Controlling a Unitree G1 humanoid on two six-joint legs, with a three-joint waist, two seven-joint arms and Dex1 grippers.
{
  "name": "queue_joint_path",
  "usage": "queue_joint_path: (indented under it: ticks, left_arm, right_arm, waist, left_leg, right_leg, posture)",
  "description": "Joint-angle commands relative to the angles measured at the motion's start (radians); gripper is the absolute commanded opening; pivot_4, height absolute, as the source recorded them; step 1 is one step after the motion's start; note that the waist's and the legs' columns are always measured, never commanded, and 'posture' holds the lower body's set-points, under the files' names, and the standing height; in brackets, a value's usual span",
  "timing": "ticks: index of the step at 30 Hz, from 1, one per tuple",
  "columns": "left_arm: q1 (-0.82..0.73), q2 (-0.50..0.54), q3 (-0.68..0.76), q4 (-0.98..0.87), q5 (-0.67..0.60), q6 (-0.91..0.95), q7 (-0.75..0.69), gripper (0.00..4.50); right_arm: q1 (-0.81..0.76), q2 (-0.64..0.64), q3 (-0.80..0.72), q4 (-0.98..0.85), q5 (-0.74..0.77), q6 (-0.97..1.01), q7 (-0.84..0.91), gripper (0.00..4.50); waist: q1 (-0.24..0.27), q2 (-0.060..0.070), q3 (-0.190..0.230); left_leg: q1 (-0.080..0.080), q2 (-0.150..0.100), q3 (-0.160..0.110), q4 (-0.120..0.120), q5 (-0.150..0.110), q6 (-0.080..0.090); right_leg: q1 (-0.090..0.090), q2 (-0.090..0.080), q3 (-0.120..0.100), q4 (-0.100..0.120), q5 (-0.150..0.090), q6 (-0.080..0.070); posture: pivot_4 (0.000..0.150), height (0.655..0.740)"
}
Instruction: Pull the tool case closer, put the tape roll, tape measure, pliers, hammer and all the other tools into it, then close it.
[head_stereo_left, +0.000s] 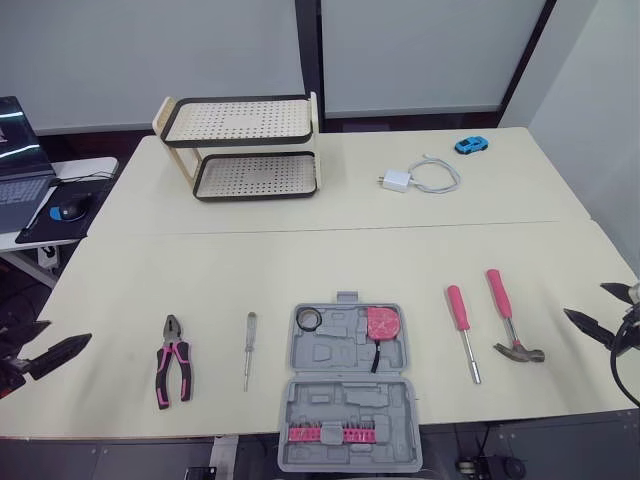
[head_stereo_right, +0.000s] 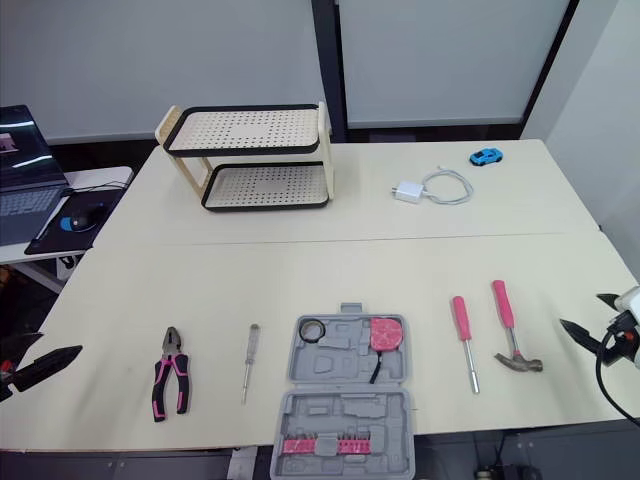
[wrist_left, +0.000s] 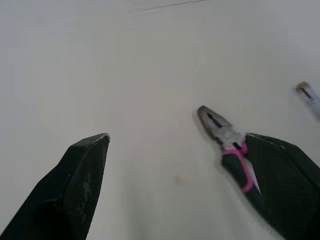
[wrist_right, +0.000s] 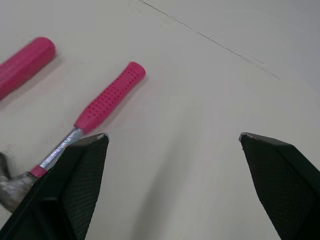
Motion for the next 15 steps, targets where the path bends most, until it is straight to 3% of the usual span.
queue_joint_path:
  ticks: [1,5,9,15]
  left_arm:
    - [0.021,0.065,0.059,-0.045,-0.045,0.118,-0.051,4.50]
    - [0.029,0.083,0.084,-0.035,-0.047,0.138,-0.094,4.50]
    - [0.019,0.067,0.106,-0.015,-0.034,0.086,-0.096,4.50]
    - [0.012,0.044,0.118,0.002,0.030,0.059,0.058,4.50]
  right_arm:
    - [0.013,-0.078,-0.018,-0.165,0.149,0.240,0.104,4.48]
    - [0.010,-0.130,-0.030,-0.209,0.199,0.345,0.157,4.48]
    - [0.005,-0.129,-0.025,-0.165,0.134,0.250,0.145,4.48]
    - [-0.128,-0.070,0.030,-0.183,0.146,0.246,0.078,4.48]
  waist:
    - [0.000,0.000,0.000]
    - [0.001,0.000,0.000]
    - [0.003,0.000,0.000]
    - [-0.001,0.000,0.000]
  left_leg:
    - [0.000,0.000,0.000,0.000,0.000,0.000]
    - [0.000,0.000,0.000,0.000,0.000,0.000]
    - [0.000,0.000,0.000,0.000,0.000,0.000]
    - [0.000,0.000,0.000,0.000,0.000,0.000]
  right_leg:
    - [0.000,0.000,0.000,0.000,0.000,0.000]
    - [0.001,0.000,-0.001,0.000,0.000,0.000]
    - [0.001,0.000,-0.001,-0.002,0.000,0.000]
    - [0.000,0.000,0.000,-0.002,0.000,0.000]
  posture:
    - [0.150,0.7400]
    - [0.150,0.7400]
    - [0.150,0.7400]
    - [0.150,0.7400]
